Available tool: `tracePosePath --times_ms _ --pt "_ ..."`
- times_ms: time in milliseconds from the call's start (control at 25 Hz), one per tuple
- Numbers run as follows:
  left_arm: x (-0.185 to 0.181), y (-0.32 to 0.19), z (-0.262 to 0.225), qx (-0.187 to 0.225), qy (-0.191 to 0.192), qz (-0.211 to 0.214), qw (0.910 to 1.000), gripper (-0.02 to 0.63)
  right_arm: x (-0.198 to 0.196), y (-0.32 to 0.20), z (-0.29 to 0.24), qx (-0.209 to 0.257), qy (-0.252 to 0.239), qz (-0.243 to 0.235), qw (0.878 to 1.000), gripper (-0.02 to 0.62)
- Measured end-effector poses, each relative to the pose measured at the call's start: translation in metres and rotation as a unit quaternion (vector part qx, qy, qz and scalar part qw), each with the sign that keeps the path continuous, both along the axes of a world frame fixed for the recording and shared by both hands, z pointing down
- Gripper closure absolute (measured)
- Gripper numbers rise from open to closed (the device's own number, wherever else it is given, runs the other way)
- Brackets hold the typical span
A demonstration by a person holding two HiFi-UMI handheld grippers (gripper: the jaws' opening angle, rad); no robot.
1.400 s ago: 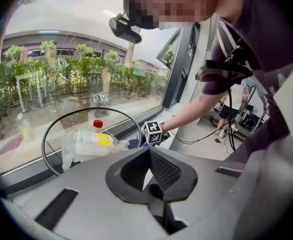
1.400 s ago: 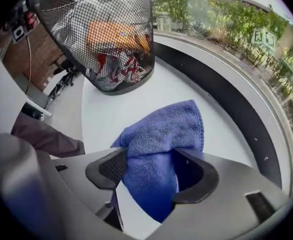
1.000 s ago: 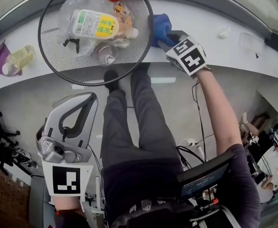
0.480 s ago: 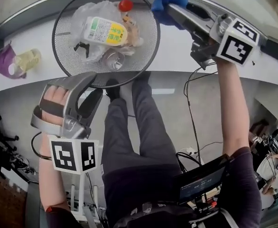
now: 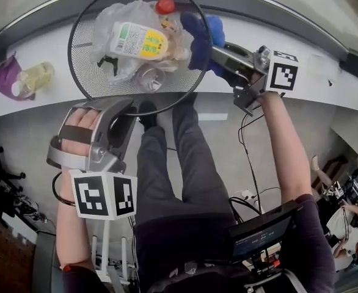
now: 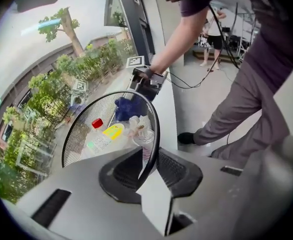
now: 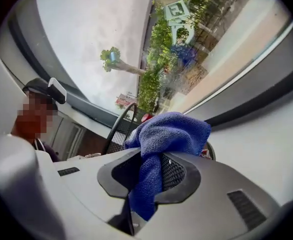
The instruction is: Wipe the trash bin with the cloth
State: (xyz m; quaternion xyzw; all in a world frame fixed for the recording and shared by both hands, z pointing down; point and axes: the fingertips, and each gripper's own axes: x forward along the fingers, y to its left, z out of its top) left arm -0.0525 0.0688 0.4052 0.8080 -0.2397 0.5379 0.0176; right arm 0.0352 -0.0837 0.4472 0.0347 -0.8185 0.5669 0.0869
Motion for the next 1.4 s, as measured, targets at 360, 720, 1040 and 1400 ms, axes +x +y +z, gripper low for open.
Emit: tracePosePath --times_ms 360,720,1040,1400 --pt "0.038 -0.017 -0.006 -0.003 0.056 -0.064 0.9963 0.550 -0.001 0.092 0.017 -0.064 -0.001 -0.018 0.998 0.512" --pt "-0.004 -0.018 -0.013 0.018 -0.042 0.030 0.9985 0.394 0.009 0.071 0.002 -0.001 0.027 -0.022 0.999 0.512" --pt "-0.004 -0.021 0.010 0.031 -0.067 0.061 0.9954 0.465 0.018 -0.014 -0.043 0.206 0.114 -0.061 0.970 0.512" --pt "-0.006 -0.025 0.009 0.026 -0.048 0.042 0.9976 0.522 -0.023 -0.093 -0.054 0.260 0.105 0.006 0.960 0.512"
